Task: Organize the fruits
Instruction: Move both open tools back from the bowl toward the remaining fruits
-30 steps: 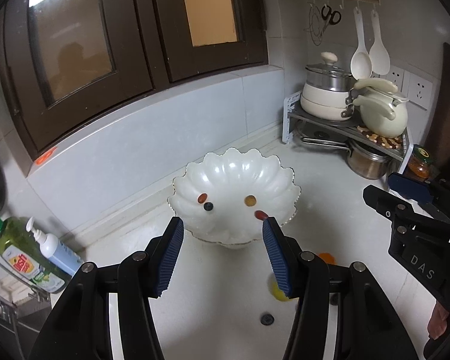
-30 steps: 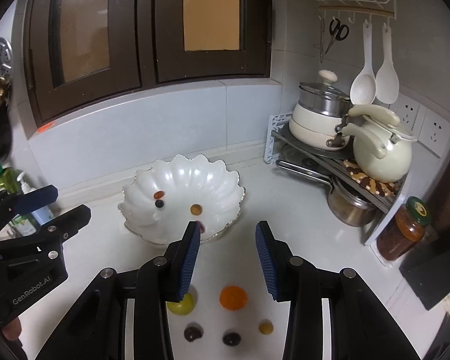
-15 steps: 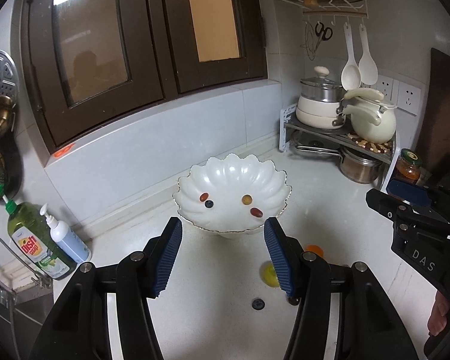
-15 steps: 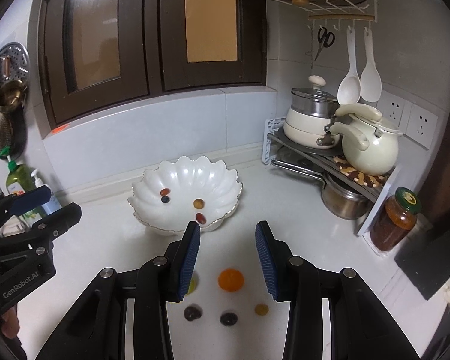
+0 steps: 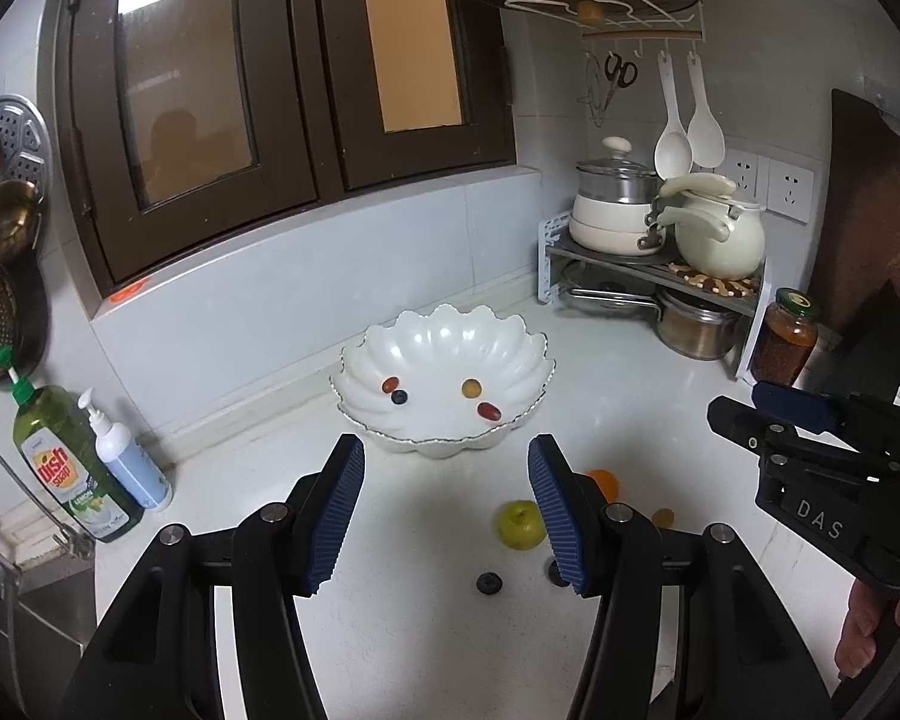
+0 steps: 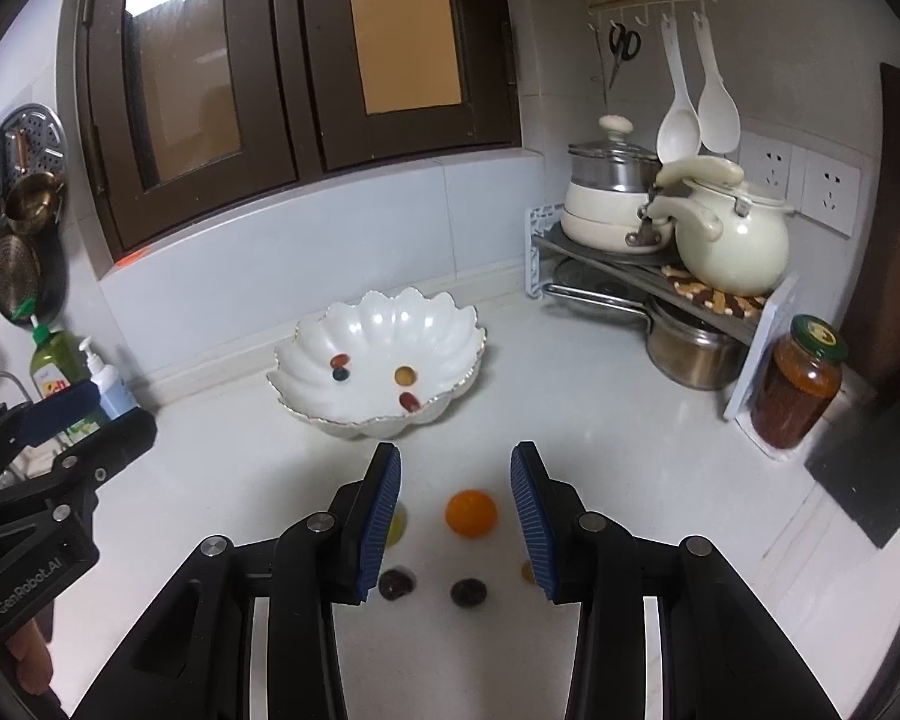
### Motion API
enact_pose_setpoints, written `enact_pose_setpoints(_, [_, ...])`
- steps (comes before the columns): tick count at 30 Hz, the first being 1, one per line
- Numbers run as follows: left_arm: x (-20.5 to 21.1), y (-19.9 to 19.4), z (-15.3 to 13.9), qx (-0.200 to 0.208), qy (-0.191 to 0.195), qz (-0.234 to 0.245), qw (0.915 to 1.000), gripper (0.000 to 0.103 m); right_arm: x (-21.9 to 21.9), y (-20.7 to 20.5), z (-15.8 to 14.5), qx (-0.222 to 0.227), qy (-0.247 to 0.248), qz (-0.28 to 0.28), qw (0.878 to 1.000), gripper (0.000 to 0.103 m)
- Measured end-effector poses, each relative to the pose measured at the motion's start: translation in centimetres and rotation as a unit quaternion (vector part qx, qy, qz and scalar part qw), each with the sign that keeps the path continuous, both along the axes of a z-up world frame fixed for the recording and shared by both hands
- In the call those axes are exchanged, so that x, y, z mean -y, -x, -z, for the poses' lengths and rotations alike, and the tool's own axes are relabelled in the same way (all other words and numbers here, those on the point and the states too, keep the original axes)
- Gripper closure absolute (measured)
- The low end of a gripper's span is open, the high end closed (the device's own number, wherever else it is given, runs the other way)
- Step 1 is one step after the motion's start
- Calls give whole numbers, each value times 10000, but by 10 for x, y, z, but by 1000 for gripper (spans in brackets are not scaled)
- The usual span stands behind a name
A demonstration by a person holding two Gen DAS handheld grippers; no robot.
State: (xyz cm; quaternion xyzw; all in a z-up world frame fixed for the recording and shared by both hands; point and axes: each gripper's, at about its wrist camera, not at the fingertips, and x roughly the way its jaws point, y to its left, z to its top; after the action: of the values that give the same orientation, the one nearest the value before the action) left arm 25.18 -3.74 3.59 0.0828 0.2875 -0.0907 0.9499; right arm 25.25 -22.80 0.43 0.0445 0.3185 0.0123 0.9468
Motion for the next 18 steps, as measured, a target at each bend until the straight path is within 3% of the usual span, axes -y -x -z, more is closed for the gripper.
enact_pose_setpoints(18, [-15, 9, 55, -437, 312, -208, 9983, 47, -14, 19, 34, 15, 217, 117, 9997, 63])
